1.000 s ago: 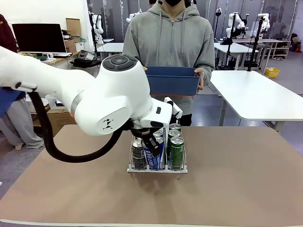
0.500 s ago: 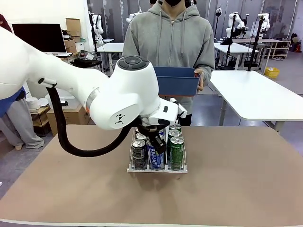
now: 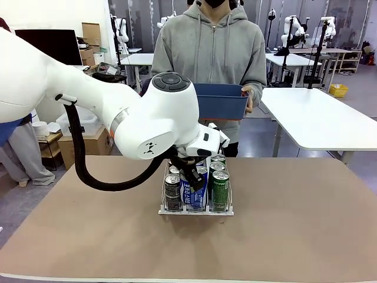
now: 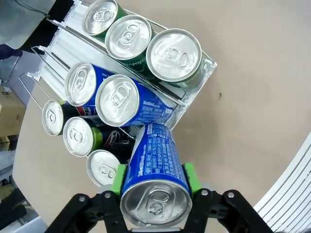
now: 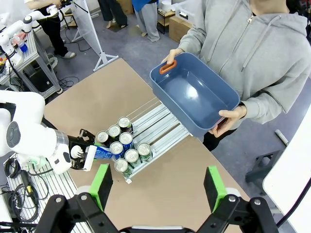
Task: Fill the beverage cans into the dispenser.
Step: Place the picked Ionic drink in the line of the Automatic Can Dispenser with the same cans.
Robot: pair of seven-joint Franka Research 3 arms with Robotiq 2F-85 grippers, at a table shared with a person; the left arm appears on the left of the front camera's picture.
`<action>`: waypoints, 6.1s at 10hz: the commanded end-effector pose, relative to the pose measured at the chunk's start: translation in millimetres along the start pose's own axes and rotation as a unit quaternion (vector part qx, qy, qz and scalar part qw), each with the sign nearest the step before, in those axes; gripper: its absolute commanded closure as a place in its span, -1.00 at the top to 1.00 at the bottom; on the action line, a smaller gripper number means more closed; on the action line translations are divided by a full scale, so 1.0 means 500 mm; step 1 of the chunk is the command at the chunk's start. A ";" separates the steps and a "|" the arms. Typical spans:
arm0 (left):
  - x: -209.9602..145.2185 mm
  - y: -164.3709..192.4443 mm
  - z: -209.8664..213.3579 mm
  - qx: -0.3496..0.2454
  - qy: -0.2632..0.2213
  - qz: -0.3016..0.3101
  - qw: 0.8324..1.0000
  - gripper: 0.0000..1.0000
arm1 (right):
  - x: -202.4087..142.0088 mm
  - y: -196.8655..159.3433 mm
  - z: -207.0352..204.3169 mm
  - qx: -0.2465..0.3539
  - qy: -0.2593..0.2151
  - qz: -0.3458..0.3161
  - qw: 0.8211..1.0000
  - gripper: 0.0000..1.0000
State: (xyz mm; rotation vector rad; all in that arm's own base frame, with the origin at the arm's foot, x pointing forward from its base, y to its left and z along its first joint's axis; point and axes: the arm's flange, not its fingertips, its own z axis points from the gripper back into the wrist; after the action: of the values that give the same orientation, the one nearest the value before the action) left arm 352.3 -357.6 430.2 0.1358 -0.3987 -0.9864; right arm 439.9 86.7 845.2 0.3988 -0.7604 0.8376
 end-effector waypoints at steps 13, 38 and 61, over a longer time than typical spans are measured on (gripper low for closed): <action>0.107 0.084 -0.062 -0.004 -0.039 0.045 0.998 0.15 | -0.005 0.004 0.001 0.001 0.003 0.003 1.000 1.00; 0.050 0.058 0.029 -0.003 0.003 0.030 1.000 1.00 | -0.005 0.004 0.001 0.001 0.003 0.003 1.000 1.00; -0.191 0.480 0.624 -0.115 -0.189 -0.050 0.974 1.00 | -0.005 0.004 0.001 0.001 0.003 0.003 1.000 1.00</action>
State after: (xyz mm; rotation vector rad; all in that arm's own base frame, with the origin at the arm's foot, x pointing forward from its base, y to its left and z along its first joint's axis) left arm 372.1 -130.3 759.9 -0.2136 -0.6185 -1.1417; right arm 439.8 86.7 845.3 0.3982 -0.7606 0.8376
